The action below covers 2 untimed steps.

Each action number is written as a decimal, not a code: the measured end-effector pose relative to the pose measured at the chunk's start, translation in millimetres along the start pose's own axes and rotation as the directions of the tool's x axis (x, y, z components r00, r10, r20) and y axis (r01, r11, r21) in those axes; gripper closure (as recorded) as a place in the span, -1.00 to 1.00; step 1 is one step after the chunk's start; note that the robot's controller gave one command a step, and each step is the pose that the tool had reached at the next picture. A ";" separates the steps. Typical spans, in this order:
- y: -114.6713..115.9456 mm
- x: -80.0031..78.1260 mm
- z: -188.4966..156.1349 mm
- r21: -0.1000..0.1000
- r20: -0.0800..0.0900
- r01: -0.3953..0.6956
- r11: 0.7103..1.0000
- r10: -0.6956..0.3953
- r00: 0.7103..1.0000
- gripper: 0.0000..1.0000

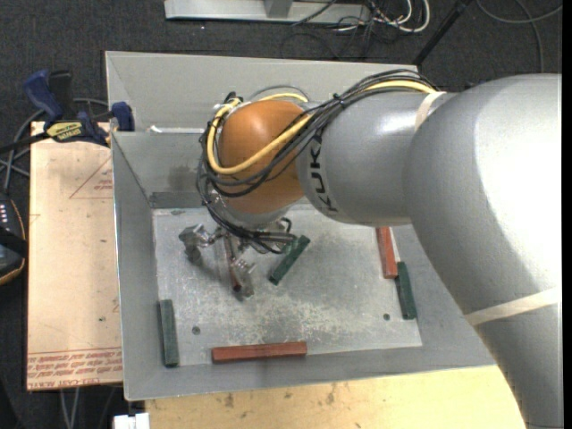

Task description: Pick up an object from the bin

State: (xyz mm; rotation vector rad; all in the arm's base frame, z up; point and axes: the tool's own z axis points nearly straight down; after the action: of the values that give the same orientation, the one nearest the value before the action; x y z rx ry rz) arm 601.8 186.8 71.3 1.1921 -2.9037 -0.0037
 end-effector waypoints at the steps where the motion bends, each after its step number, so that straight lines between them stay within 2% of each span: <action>1: -96.5 31.5 0.7 0.007 0.003 0.344 0.939 -0.344 0.939 -1.00; 2: -168.3 111.4 0.9 0.005 0.001 0.219 0.976 -0.219 0.976 -1.00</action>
Offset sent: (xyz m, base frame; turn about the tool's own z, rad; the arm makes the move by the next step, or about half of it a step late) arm 0.0442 -0.0891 -0.0013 -0.3577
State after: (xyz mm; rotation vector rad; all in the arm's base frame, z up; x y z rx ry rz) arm 640.8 -11.3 70.0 1.5072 -2.7577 0.0023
